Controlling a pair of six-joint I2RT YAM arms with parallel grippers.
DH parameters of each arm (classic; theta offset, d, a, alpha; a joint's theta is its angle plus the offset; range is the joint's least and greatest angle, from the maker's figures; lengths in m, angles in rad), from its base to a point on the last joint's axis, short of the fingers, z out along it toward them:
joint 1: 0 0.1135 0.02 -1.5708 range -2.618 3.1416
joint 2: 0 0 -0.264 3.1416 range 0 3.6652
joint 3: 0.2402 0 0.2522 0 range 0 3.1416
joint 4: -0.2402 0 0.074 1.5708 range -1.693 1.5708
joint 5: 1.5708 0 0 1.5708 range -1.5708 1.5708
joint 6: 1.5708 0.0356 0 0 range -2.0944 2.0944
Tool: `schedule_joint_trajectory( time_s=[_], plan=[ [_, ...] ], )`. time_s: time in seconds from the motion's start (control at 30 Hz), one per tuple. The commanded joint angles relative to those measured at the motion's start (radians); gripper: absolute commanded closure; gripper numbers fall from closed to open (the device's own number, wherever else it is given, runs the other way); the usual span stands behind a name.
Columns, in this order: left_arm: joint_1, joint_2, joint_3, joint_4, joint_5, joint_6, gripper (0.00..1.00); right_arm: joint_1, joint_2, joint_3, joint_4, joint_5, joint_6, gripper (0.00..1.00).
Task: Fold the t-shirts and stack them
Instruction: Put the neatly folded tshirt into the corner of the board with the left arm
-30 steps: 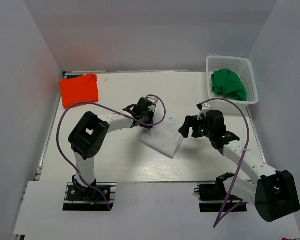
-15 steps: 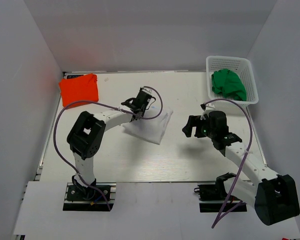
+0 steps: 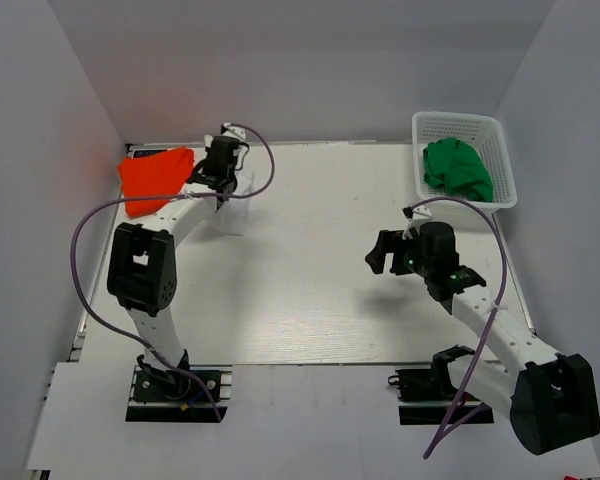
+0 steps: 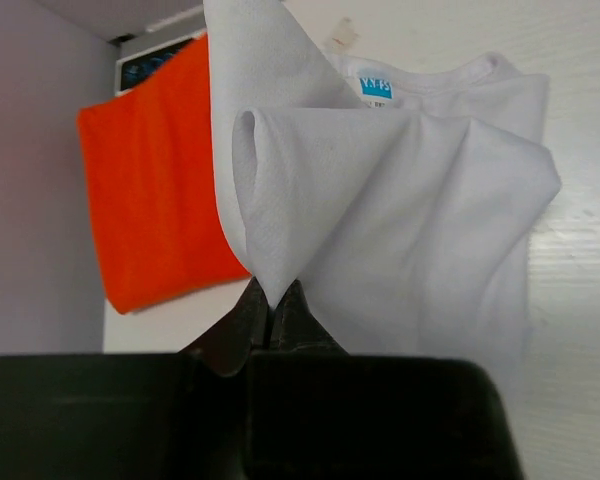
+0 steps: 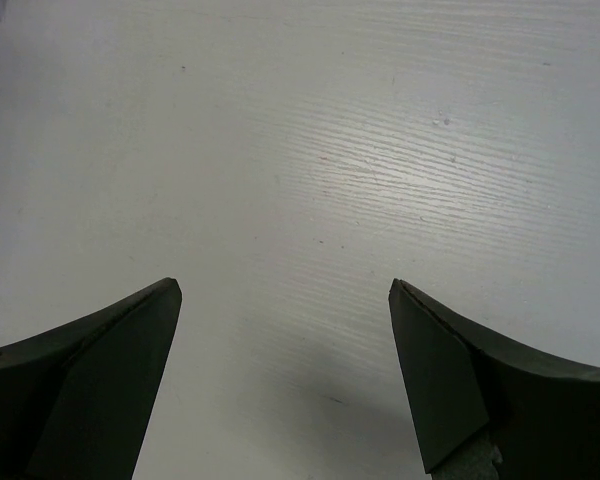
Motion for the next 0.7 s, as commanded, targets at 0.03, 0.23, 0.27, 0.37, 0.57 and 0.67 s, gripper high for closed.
schedule_joint_trajectory(
  time_s=[0.03, 0.23, 0.27, 0.37, 0.57, 0.67],
  plan=[
    [0.085, -0.01, 0.077, 0.075, 0.075, 0.115, 1.0, -0.005, 0.026, 0.053, -0.006, -0.004, -0.021, 0.1],
    [0.191, 0.082, 0.21, 0.076, 0.192, 0.198, 1.0, -0.007, 0.054, 0.094, -0.012, 0.002, -0.015, 0.1],
    [0.2, 0.122, 0.271, 0.062, 0.203, 0.198, 1.0, -0.004, 0.056, 0.103, -0.015, 0.002, -0.018, 0.1],
    [0.24, 0.183, 0.399, 0.005, 0.232, 0.207, 1.0, -0.005, 0.068, 0.119, -0.025, 0.006, -0.013, 0.1],
    [0.292, 0.288, 0.594, -0.107, 0.308, 0.189, 1.0, -0.007, 0.074, 0.128, -0.022, 0.017, -0.006, 0.1],
    [0.32, 0.299, 0.612, -0.118, 0.319, 0.189, 1.0, -0.007, 0.089, 0.148, -0.023, 0.013, -0.003, 0.1]
  ],
)
